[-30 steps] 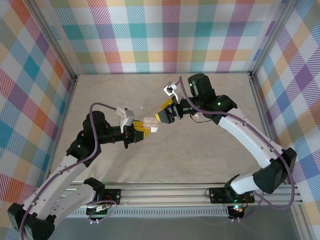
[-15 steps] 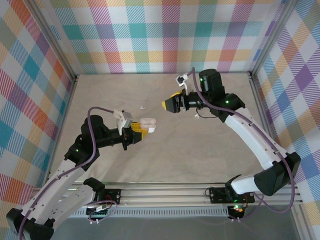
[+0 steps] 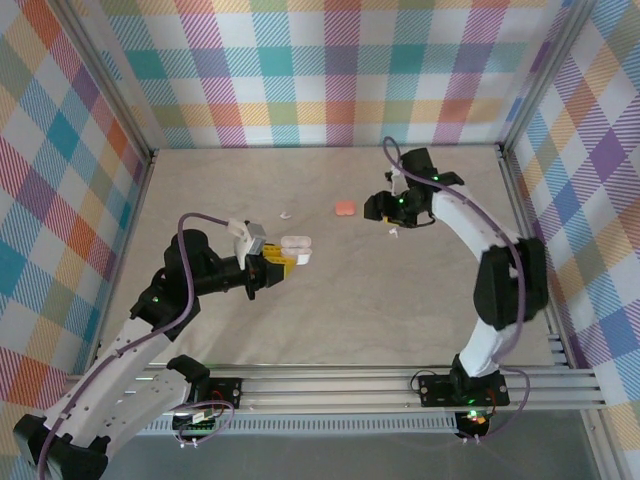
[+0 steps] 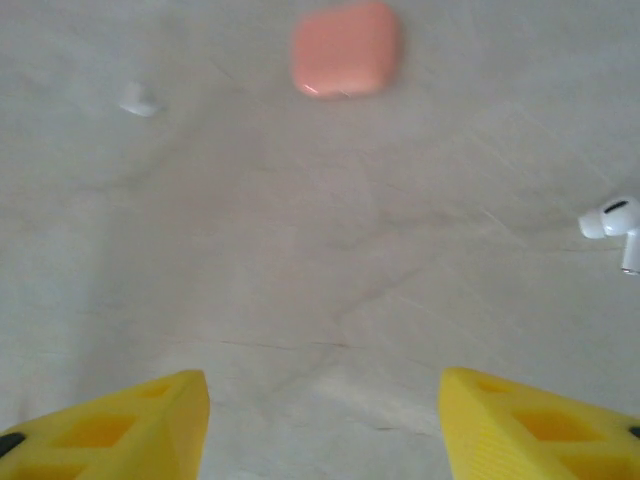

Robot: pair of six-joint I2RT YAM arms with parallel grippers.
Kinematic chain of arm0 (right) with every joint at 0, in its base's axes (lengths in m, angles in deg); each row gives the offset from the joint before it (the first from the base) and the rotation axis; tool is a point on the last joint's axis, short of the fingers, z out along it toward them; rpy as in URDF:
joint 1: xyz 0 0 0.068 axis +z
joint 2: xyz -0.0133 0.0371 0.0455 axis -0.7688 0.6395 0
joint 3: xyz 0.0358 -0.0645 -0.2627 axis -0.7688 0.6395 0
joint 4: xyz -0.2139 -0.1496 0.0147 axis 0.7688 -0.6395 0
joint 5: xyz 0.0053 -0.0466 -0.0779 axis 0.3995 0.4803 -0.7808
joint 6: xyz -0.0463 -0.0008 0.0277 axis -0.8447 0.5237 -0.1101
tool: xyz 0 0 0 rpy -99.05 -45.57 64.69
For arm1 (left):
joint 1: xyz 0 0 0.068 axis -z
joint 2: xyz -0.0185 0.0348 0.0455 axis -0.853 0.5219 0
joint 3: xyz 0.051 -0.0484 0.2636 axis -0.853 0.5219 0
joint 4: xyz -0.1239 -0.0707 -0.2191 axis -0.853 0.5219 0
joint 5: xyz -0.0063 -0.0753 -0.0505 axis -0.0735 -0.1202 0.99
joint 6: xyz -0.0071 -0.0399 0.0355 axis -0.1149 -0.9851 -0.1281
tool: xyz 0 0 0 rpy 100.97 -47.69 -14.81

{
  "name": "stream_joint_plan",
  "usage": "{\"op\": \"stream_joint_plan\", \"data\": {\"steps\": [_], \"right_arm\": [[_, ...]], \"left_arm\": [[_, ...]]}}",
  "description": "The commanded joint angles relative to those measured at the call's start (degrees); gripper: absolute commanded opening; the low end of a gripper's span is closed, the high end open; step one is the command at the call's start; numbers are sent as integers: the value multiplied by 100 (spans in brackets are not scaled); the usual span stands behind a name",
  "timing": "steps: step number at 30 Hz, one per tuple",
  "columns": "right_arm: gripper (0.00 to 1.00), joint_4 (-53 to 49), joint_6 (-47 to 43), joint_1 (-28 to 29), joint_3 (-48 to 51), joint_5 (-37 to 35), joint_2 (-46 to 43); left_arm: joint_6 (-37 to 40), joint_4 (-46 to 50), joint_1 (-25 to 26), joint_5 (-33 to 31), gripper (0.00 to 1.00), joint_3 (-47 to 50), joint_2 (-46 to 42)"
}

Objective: Insert the wireless bluetooth earbuds into the charging case

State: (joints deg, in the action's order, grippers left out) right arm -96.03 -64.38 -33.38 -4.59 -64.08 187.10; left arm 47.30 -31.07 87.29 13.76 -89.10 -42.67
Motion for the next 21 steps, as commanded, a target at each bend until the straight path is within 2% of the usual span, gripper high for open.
{"op": "stream_joint_plan", "data": {"steps": [1, 9, 15, 21], "right_arm": [[60, -675, -418, -67, -406, -452, 583], [59, -768, -708, -60, -595, -1139, 1221], [53, -945, -1098, -61, -925, -1623, 1441], [49, -1430, -1545, -60, -1626, -2109, 2054]], "left_arm": [[-81, -176, 34, 64, 0, 88, 72], [-213, -495, 34, 99, 0, 179, 367], [-231, -727, 38, 191, 0, 193, 685], [-273, -849, 34, 266, 0, 191, 874]]}}
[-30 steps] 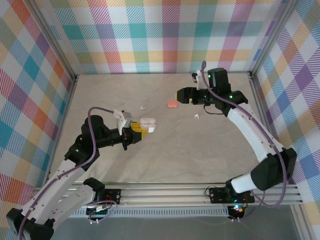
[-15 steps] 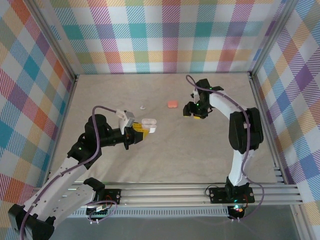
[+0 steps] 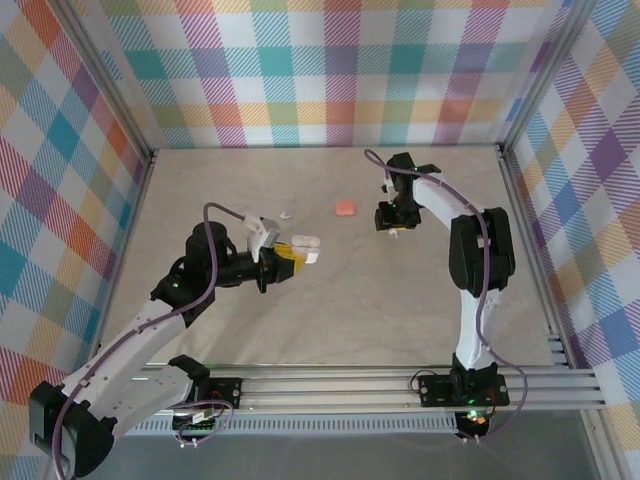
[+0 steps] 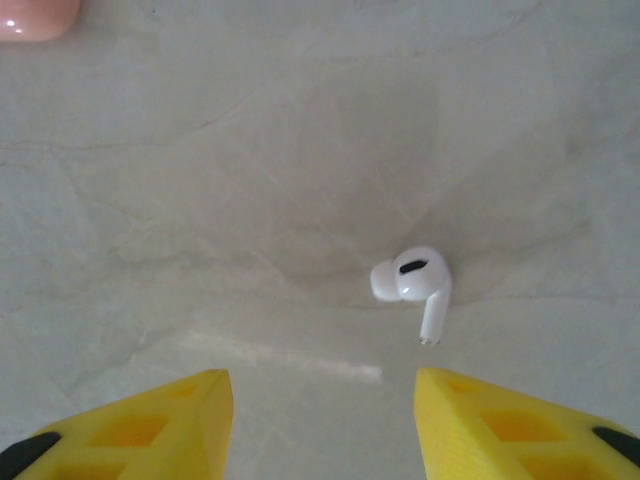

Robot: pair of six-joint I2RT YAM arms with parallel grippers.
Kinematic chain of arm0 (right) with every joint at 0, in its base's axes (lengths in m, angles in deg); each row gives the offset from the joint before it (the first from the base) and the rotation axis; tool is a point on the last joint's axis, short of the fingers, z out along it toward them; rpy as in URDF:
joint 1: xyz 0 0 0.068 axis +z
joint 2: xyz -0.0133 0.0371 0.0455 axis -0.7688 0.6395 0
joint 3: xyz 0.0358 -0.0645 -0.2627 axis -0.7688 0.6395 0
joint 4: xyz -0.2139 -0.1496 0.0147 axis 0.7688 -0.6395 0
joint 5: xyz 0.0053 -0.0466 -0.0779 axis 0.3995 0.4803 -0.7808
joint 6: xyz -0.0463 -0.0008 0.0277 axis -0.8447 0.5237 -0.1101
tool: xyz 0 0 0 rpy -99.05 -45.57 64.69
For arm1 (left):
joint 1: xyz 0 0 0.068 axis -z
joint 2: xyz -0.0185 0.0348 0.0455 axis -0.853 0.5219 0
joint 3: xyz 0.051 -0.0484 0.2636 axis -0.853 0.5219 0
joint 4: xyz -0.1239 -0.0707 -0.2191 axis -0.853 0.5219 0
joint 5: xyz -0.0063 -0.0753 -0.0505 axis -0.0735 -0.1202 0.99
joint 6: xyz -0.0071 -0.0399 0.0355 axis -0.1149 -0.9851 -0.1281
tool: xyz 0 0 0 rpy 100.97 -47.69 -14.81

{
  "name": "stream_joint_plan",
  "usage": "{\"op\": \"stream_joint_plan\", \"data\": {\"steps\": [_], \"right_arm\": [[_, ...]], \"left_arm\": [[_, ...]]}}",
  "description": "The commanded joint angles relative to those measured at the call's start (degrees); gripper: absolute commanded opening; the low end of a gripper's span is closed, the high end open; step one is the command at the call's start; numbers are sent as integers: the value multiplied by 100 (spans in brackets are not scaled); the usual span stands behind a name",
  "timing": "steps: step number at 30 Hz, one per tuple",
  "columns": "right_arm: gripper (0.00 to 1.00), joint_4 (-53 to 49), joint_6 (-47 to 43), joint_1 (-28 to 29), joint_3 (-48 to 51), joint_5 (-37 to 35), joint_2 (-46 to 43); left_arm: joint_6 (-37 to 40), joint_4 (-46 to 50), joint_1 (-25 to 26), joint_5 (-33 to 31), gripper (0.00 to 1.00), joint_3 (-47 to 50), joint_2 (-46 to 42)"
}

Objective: Insert the wireless bluetooth earbuds into the charging case

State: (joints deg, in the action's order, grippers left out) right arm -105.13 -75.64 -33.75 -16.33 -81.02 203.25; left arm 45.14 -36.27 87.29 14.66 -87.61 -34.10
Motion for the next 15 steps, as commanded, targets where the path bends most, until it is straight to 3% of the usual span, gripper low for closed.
{"op": "stream_joint_plan", "data": {"steps": [1, 6, 15], "right_arm": [[48, -618, -485, -23, -598, -437, 545], [48, -738, -851, -32, -905, -61, 866], [48, -952, -1033, -71, -1212, -44, 1020]], "left_arm": [[-41, -304, 34, 171, 0, 37, 8], [53, -152, 34, 121, 0, 60, -77], [86, -93, 34, 4, 0, 210, -246]]}}
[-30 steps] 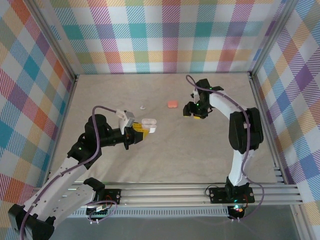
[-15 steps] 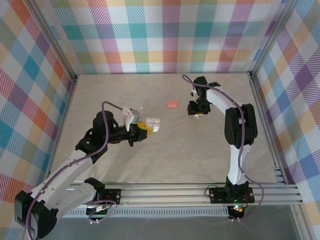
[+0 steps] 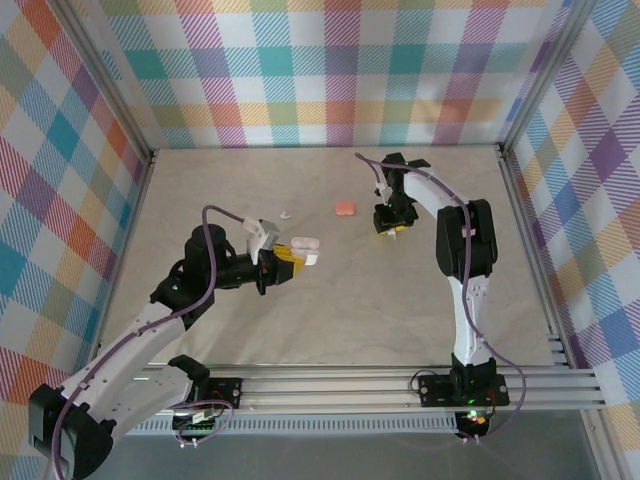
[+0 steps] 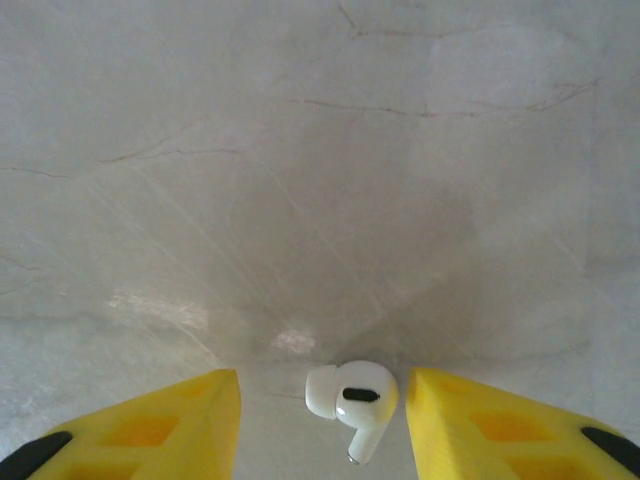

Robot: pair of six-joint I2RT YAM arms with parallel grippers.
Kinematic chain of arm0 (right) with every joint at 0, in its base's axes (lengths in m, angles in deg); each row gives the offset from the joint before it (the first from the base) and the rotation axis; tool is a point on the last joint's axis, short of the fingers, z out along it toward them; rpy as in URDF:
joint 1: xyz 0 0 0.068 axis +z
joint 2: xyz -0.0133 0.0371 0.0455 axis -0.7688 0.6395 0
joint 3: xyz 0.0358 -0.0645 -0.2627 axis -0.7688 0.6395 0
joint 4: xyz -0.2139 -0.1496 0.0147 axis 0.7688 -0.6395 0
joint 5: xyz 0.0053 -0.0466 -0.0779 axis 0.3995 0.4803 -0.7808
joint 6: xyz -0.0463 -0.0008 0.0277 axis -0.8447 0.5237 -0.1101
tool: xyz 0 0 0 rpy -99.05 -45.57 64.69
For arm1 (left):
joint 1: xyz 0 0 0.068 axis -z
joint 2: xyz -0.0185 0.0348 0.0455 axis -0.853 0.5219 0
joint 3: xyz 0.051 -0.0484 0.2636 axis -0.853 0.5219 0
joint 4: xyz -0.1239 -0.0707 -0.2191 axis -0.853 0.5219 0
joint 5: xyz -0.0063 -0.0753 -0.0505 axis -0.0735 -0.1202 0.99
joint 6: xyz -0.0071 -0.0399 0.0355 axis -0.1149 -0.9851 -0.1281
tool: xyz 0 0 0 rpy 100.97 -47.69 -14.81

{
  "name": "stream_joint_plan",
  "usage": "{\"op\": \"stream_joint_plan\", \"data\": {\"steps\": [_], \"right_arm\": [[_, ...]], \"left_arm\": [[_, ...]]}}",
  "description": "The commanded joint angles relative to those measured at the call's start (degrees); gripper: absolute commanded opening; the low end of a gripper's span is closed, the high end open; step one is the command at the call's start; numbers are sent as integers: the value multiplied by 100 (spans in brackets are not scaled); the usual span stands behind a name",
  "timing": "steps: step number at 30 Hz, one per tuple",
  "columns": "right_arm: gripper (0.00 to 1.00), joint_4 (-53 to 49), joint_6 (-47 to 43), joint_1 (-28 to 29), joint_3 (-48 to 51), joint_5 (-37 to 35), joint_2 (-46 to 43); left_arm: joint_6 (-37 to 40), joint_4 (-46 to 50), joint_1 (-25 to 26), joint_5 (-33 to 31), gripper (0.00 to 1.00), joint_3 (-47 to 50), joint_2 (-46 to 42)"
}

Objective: Insert the wireless bluetooth earbuds into the charging case

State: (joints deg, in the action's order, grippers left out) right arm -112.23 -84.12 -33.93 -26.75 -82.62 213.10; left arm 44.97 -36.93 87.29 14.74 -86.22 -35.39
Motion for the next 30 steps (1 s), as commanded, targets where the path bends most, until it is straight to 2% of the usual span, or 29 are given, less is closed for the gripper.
{"op": "stream_joint_plan", "data": {"steps": [1, 6, 15, 30], "right_arm": [[48, -246, -185, -50, -182, 132, 39], [47, -312, -129, -50, -146, 138, 74], [38, -286, 68, -50, -15, 31, 107], [35, -375, 138, -50, -111, 39, 282]], "left_arm": [[108, -33, 34, -5, 0, 68, -102], [129, -56, 36, 4, 0, 26, -51], [128, -11, 34, 22, 0, 2, -60], [129, 78, 34, 13, 0, -35, -157]]}}
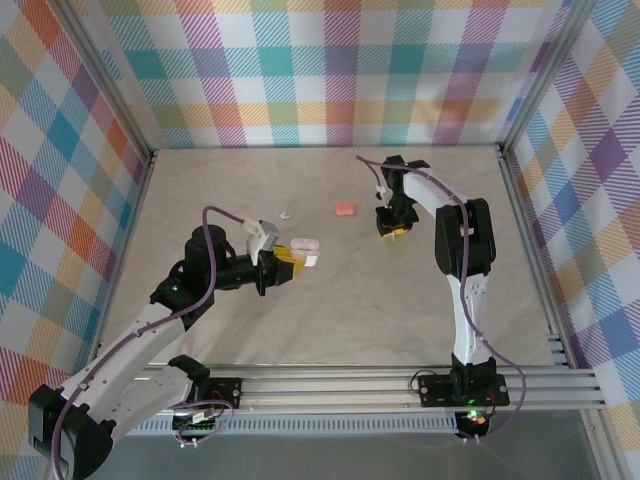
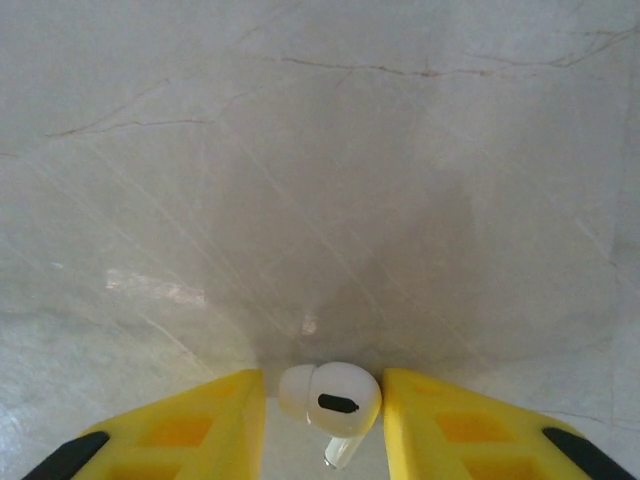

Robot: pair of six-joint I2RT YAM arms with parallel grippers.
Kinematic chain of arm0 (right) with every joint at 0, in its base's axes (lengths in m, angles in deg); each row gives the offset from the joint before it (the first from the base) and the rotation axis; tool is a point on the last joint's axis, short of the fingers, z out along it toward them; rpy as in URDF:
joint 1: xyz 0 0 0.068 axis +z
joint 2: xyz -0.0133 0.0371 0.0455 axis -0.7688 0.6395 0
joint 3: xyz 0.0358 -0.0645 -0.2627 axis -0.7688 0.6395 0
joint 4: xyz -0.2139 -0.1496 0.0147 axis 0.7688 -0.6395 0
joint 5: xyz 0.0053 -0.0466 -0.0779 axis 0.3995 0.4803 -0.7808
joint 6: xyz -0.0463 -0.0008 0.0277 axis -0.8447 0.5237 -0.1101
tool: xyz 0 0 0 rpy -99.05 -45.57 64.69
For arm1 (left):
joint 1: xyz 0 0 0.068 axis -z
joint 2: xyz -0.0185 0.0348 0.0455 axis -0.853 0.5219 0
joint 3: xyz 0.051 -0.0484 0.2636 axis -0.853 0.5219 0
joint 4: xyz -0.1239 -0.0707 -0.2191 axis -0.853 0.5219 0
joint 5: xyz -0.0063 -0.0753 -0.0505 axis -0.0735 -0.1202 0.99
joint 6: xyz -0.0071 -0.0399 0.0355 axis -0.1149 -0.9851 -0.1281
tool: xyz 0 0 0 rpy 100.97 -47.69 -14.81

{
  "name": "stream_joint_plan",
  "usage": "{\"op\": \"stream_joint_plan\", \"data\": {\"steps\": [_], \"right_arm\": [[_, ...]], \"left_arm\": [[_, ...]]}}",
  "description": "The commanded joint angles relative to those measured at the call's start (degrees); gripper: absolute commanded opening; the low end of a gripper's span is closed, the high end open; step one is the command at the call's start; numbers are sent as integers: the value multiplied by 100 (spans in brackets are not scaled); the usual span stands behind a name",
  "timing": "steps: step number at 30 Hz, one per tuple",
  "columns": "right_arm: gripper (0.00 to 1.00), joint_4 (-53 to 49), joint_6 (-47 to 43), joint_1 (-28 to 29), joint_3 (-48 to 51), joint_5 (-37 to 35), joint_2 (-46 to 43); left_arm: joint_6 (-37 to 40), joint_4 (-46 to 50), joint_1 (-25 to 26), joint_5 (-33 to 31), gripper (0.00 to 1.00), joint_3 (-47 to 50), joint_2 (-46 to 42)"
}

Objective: Insert the wireless bluetooth earbuds into the charging case

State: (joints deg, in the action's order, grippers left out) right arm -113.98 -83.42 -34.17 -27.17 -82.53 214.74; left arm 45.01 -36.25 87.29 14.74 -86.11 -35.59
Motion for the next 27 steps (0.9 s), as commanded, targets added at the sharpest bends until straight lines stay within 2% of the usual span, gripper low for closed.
{"op": "stream_joint_plan", "data": {"steps": [1, 9, 27], "right_arm": [[33, -190, 65, -26, -74, 35, 112], [25, -128, 121, -26, -36, 144, -11], [22, 624, 363, 57, 951, 707, -1431]], "left_arm": [[122, 16, 34, 15, 0, -42, -130], [122, 55, 34, 4, 0, -14, -217], [12, -51, 34, -93, 0, 209, -491]]}}
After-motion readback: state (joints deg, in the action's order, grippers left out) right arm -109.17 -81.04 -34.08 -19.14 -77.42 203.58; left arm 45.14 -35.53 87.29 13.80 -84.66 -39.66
